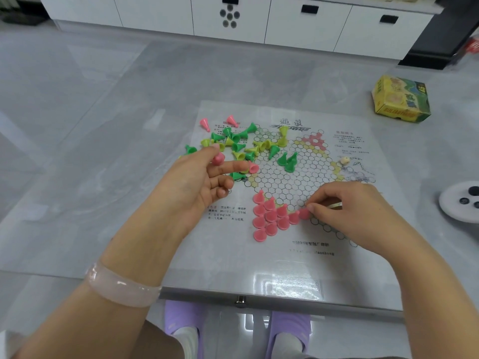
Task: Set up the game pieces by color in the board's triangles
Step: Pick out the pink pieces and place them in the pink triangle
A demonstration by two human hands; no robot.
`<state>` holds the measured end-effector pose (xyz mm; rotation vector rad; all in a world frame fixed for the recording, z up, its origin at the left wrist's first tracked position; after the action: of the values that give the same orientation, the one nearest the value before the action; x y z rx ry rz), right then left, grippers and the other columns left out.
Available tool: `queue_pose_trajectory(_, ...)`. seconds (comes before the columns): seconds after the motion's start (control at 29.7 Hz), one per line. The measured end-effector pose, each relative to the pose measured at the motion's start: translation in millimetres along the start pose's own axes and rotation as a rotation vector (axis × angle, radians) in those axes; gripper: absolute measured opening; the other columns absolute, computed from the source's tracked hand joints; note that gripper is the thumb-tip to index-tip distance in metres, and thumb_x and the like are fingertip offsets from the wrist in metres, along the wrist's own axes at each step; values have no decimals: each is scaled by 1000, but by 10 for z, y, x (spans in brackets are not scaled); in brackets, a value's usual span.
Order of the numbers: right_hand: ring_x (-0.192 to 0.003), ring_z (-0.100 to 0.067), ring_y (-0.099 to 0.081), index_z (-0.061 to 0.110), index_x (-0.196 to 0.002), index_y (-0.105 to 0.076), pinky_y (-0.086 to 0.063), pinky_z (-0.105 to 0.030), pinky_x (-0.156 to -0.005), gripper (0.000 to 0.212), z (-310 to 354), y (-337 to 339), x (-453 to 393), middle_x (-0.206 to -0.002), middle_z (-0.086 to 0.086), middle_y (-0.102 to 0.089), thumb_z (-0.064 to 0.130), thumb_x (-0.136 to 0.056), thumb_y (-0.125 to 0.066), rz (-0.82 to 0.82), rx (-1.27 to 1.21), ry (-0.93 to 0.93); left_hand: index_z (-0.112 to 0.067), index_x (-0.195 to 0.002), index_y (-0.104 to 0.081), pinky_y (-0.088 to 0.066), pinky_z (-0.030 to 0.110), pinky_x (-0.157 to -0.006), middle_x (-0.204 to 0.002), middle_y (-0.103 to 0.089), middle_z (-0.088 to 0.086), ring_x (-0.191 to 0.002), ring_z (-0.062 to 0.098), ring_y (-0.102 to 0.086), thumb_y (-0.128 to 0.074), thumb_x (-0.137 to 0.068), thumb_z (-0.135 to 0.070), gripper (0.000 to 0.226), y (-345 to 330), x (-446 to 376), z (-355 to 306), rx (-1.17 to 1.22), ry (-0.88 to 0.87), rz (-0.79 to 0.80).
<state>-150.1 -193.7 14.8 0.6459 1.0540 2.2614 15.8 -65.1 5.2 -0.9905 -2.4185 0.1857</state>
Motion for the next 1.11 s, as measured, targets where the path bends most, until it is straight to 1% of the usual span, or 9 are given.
queue_pose_trajectory(0.2, -69, 10, -56, 27, -77, -67, -39, -1, -55, 10, 6, 30, 10, -72, 21, -64, 27, -85, -60, -15, -4, 35, -16, -72, -37, -38, 14, -36, -66, -73, 6, -37, 9, -46, -41, -96, -23, 25, 3, -5, 5, -2, -5, 5)
queue_pose_trajectory(0.34, -74, 14, -54, 29, -77, -62, -35, 5, -63, 12, 93, 118, 14, -77, 22, -61, 29, -88, -56, -191, -80, 90, -15, -68, -42, -44, 15, -42, -70, -74, 4, -44, 7, -55, -45, -95, -20, 28, -51, 1, 19, -55, -30, 44)
queue_pose_trajectory(0.4, -77, 16, -54, 30, -77, -62, -37, 4, -65, 12, 239, 127, 26, -77, 23, -61, 26, -87, -57, -269, -184, 165, -14, -66, -47, -44, 14, -45, -66, -72, -4, -49, 5, -54, -50, -92, -17, 27, -109, 2, 58, -119, -49, 60)
queue_pose_trajectory(0.5, -80, 7, -59, 34, -82, -62, -44, -3, -67, 15, 549, 38, 46, -79, 21, -64, 19, -85, -62, -235, -302, 324, -15, -60, -51, -35, 13, -40, -52, -56, -10, -47, 5, -40, -56, -88, -16, 29, -204, 1, 148, -182, -54, 76)
queue_pose_trajectory(0.64, -62, -2, -63, 23, -88, -69, -53, -18, -53, 11, 728, -47, 65, -87, 4, -67, 15, -82, -66, -184, -398, 407, -12, -61, -50, -30, 14, -36, -45, -48, -7, -42, 6, -36, -49, -91, -9, 30, -291, 3, 206, -175, -46, 82)
queue_pose_trajectory(0.71, -57, -5, -63, 20, -83, -70, -52, -19, -50, 7, 716, -37, 57, -84, 4, -65, 15, -81, -66, -182, -439, 400, -12, -61, -50, -29, 14, -36, -44, -47, -7, -41, 6, -36, -53, -90, -14, 29, -301, -4, 203, -164, -47, 70)
queue_pose_trajectory(0.87, -64, -3, -62, 24, -77, -69, -51, -18, -54, 10, 715, -33, 52, -78, 8, -64, 15, -80, -68, -204, -356, 447, -12, -59, -50, -29, 15, -35, -43, -45, -7, -40, 5, -35, -57, -88, -20, 32, -289, -27, 224, -153, -47, 46)
queue_pose_trajectory(1.01, -76, -2, -59, 24, -80, -69, -48, -18, -68, 6, 712, -45, 42, -79, 12, -63, 23, -79, -63, -247, -216, 481, -13, -57, -51, -31, 15, -36, -43, -44, -7, -40, 6, -35, -57, -89, -22, 34, -301, -25, 252, -158, -67, 47)
queue_pose_trajectory(1.11, -69, -2, -61, 22, -77, -68, -51, -18, -59, 8, 700, -39, 33, -80, 9, -63, 16, -82, -65, -230, -267, 459, -14, -59, -55, -35, 17, -41, -47, -48, -6, -43, 8, -39, -55, -90, -24, 33, -291, -17, 226, -219, -105, 37)
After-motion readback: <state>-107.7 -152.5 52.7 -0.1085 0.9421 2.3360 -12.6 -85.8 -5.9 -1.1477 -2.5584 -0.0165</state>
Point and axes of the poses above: each hand's wrist, its own x-axis away from the middle knuckle, its own y-axis out of the back of the hand, z = x × y, the point moved 6 cm from there along -x, towards the middle knuckle
